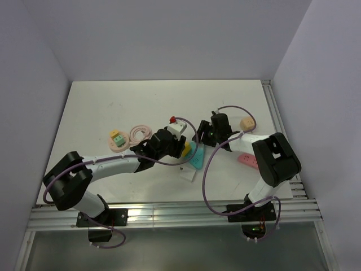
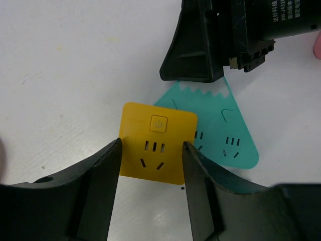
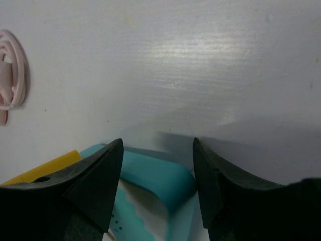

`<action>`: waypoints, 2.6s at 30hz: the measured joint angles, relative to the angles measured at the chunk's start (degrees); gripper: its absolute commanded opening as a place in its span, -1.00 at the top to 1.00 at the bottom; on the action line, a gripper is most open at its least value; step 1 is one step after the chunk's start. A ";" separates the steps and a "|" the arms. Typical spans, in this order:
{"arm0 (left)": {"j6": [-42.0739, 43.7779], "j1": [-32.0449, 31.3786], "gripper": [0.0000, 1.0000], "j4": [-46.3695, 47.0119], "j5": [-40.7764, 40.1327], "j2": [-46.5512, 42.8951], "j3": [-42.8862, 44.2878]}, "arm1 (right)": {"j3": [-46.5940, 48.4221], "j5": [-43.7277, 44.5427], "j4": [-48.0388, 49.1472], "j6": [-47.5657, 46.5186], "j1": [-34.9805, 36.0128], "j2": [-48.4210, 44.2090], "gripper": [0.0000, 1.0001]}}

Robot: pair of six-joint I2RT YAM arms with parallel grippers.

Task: Insert the plug
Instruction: Press the plug into the socket, then move the socket to the center of the board.

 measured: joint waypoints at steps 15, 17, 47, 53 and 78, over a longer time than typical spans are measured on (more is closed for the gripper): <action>0.15 0.74 -0.11 -6.71 0.50 -9.14 2.64 | 0.00 0.09 0.09 -0.20 0.00 0.00 -0.28; 0.33 0.74 -0.11 -7.26 0.48 -12.17 4.81 | 0.00 0.04 0.09 -0.20 0.00 0.00 -0.28; -4.42 1.33 -0.32 -5.09 3.37 -6.62 2.80 | -0.02 -0.48 0.11 -0.24 0.00 0.04 -0.35; -6.27 1.33 -0.81 -4.26 3.04 -19.32 0.20 | -0.09 -0.20 -0.11 -0.07 0.00 -0.59 -0.63; -27.63 1.44 -0.99 -4.76 -2.38 -35.50 -19.23 | -13.29 12.66 -2.27 24.41 5.73 -16.31 -0.75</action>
